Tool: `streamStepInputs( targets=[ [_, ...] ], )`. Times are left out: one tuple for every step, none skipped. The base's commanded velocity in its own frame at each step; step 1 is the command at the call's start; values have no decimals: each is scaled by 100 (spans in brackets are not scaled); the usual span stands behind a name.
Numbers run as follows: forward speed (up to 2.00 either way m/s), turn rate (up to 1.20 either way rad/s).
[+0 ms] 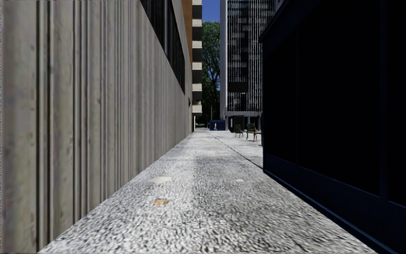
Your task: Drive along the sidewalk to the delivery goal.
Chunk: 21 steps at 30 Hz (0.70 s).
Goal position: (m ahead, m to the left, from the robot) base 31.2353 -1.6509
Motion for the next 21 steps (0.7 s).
streamStepInputs(
  targets=[
    [200,0],
    [200,0],
    [200,0],
    [200,0],
    [200,0],
    [200,0],
    [200,0],
    [200,0],
    [200,0],
    [200,0],
    [200,0],
    [200,0],
    [200,0],
    [200,0],
    [200,0],
    [200,0],
    [200,0],
    [200,0],
    [200,0],
    [200,0],
    [200,0]
  ],
)
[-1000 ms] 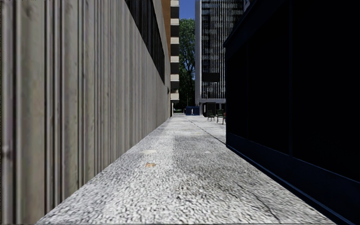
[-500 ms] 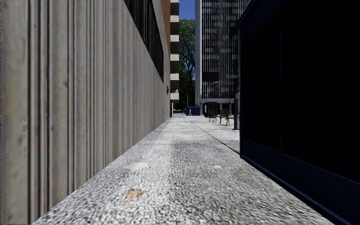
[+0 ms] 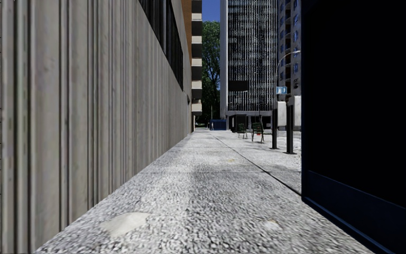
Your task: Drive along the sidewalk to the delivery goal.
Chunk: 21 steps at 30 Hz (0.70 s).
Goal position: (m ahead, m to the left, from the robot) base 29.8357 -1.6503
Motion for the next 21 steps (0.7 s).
streamStepInputs(
  targets=[
    [200,0],
    [200,0],
    [200,0],
    [200,-7],
    [200,-15],
    [200,-19],
    [200,-19],
    [200,-22],
    [200,-24],
    [200,-24],
    [200,-24],
    [200,-26],
    [200,-27],
    [200,-27],
    [200,-27],
    [200,-27],
    [200,-27],
    [200,-27],
    [200,-27],
    [200,-27],
    [200,-27]
  ],
)
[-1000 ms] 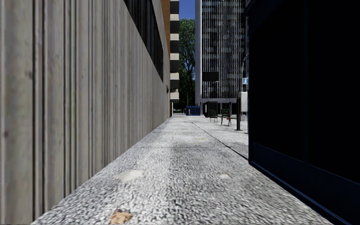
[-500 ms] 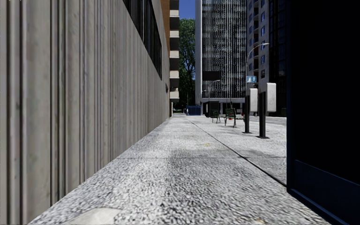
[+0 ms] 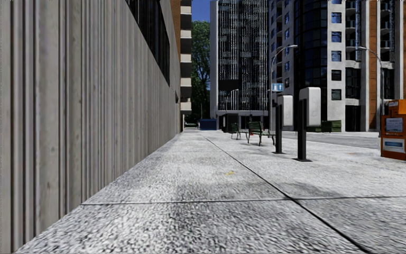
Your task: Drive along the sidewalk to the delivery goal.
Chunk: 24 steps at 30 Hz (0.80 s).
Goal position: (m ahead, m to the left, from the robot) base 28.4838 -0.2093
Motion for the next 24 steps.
streamStepInputs(
  targets=[
    [200,-27],
    [200,-27],
    [200,-27],
    [200,-27],
    [200,-27],
    [200,-27],
    [200,-27],
    [200,-27],
    [200,-27],
    [200,-27],
    [200,-27],
    [200,-27],
    [200,-27],
    [200,-27],
    [200,-27],
    [200,-27],
    [200,-27],
    [200,-27],
    [200,-27],
    [200,-27],
    [200,-27],
    [200,-27],
    [200,-27],
    [200,-27]
  ],
)
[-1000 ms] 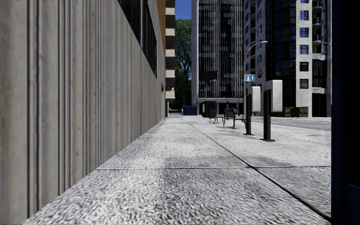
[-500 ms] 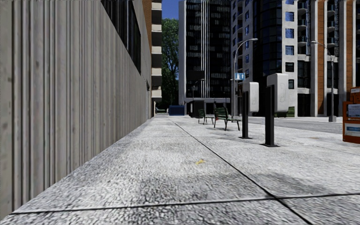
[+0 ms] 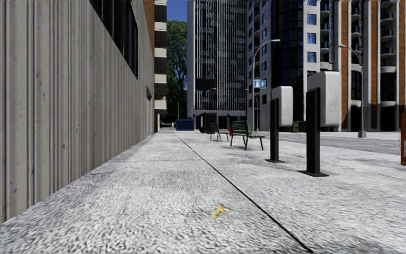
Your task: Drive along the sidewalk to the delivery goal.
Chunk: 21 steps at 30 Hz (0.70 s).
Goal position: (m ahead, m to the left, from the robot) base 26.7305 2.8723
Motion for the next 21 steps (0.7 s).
streamStepInputs(
  targets=[
    [200,-27],
    [200,-27],
    [200,-27],
    [200,-27],
    [200,-27],
    [200,-27],
    [200,-27],
    [200,-27],
    [200,-27],
    [200,-27],
    [200,-25],
    [200,-7],
    [200,0],
    [200,0],
    [200,0],
    [200,0],
    [200,0],
    [200,0],
    [200,0],
    [200,0],
    [200,0]
  ],
)
